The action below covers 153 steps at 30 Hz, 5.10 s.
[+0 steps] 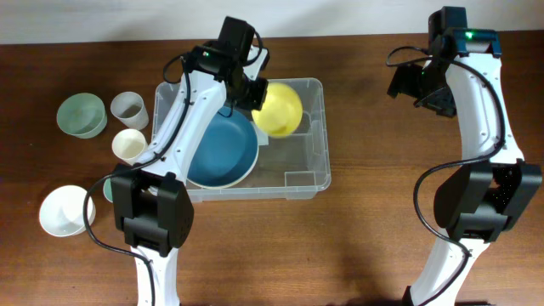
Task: Pack container
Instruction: 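Lift the yellow bowl and set it in the bin beside the teal plate, then move the left gripper to the mint-green bowl and grasp its rim, then lift the mint-green bowl and stack it onto the yellow bowl in the bin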
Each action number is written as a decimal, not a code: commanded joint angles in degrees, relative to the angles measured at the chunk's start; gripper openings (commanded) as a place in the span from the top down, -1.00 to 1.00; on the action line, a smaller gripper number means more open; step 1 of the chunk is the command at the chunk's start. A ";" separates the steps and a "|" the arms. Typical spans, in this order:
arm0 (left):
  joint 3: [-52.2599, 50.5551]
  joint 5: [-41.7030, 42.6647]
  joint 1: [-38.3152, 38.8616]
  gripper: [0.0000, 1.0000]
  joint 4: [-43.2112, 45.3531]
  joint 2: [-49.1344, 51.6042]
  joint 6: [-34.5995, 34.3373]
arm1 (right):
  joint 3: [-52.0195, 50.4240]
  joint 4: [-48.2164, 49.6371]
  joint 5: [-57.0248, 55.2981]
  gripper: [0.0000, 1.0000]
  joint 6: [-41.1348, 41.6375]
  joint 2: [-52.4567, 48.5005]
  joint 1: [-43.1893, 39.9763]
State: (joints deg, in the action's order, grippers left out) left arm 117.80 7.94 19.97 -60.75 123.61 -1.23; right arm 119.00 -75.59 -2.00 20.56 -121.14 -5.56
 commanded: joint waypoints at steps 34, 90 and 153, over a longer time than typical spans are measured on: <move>23.12 -12.28 -29.97 -0.99 -16.31 -0.94 -10.97 | -0.17 0.00 0.04 -0.98 -0.42 0.13 -0.09; -2.56 -11.85 -47.89 -0.93 2.08 12.00 -16.11 | -0.17 0.00 0.04 -0.98 -0.42 0.13 -0.09; 57.86 12.15 -48.11 0.97 -19.98 9.20 -18.45 | -0.17 0.00 0.04 -0.98 -0.42 0.13 -0.09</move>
State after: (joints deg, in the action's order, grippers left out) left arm 170.01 7.44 -31.44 -79.18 135.52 -18.94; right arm 119.00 -75.59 -2.00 20.51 -121.14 -5.56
